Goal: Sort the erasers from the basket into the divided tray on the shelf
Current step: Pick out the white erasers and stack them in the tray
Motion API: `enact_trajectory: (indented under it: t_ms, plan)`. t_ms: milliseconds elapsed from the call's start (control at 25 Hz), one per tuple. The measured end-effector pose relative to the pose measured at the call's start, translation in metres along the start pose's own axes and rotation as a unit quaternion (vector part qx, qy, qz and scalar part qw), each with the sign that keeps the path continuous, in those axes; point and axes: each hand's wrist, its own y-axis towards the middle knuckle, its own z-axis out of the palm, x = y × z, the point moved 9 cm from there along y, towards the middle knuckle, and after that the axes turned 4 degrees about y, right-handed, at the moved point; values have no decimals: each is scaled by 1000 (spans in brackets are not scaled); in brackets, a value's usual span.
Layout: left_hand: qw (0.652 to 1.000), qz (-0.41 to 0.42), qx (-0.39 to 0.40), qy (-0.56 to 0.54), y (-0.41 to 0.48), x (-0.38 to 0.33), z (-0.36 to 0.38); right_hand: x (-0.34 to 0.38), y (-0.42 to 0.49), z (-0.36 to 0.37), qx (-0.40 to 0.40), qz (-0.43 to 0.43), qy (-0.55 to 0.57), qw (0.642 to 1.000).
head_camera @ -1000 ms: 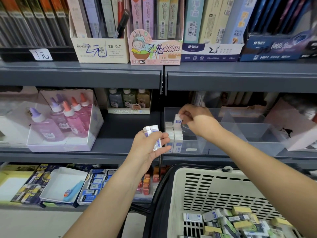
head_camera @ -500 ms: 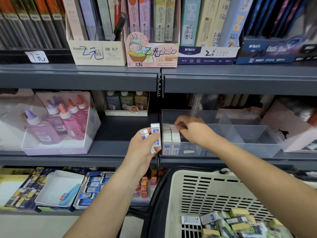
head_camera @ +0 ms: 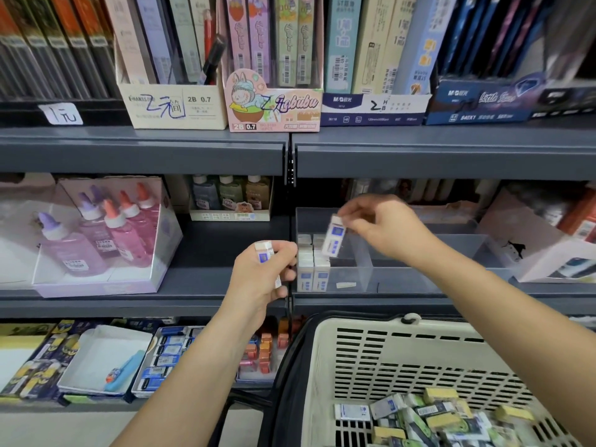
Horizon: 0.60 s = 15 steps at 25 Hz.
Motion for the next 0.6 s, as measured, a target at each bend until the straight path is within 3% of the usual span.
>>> enact_trajectory:
  t_ms: [120,320,600]
  plan:
    - [1000,-4,3,0,1,1,4,-17,-6,0,20,19,-88,996]
    - [996,-41,19,-82,1,9,12,-31,-18,38,85,33,-107,990]
    - [999,28,22,40,4,3,8,-23,-27,50,120,-16,-188,975]
